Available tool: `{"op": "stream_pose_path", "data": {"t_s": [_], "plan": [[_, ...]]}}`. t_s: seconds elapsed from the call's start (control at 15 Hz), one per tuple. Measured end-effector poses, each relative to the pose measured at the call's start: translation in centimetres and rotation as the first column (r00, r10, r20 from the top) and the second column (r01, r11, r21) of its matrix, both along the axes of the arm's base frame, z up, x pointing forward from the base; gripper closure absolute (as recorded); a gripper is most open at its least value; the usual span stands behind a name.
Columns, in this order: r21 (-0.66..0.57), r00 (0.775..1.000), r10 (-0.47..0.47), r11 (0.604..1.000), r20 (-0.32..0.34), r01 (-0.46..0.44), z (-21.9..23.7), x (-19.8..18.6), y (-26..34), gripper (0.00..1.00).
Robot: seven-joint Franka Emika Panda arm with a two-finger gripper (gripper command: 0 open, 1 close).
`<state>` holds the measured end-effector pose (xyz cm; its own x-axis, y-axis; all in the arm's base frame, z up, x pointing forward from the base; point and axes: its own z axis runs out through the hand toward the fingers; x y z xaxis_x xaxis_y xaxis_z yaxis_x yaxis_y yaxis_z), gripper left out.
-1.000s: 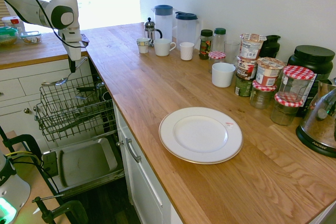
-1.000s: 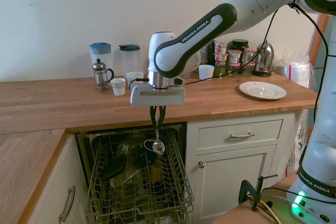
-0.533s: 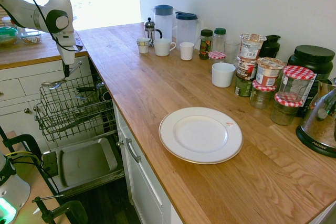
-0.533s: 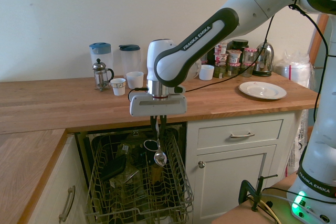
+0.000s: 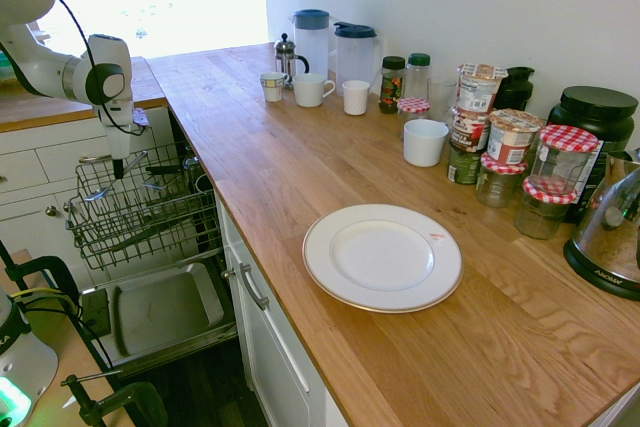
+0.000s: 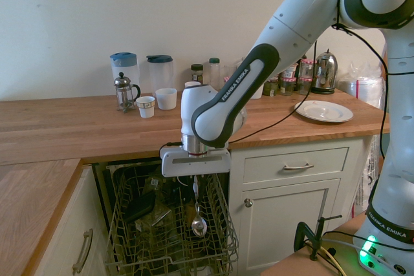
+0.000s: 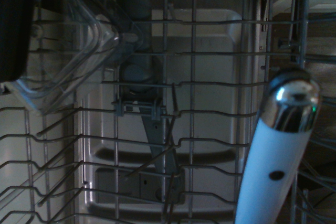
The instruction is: Put the spoon in the dishwasher
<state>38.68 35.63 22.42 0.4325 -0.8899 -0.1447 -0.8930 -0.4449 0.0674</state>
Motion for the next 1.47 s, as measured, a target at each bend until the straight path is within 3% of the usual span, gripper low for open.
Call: {"op": "stream_pose_path", "data": {"t_s": [0.67, 0.73, 1.47], "plan": [[-0.025, 0.996, -0.031, 0.999, -0.08, 0.029, -10.9, 3.4, -1.1, 1.0], [-0.026, 0.996, -0.03, 0.999, -0.088, 0.028, -11.8, 3.6, -1.1, 0.0], [-0.02, 0.996, -0.012, 1.0, -0.091, 0.01, -12.9, 3.8, -0.1, 0.0]]}}
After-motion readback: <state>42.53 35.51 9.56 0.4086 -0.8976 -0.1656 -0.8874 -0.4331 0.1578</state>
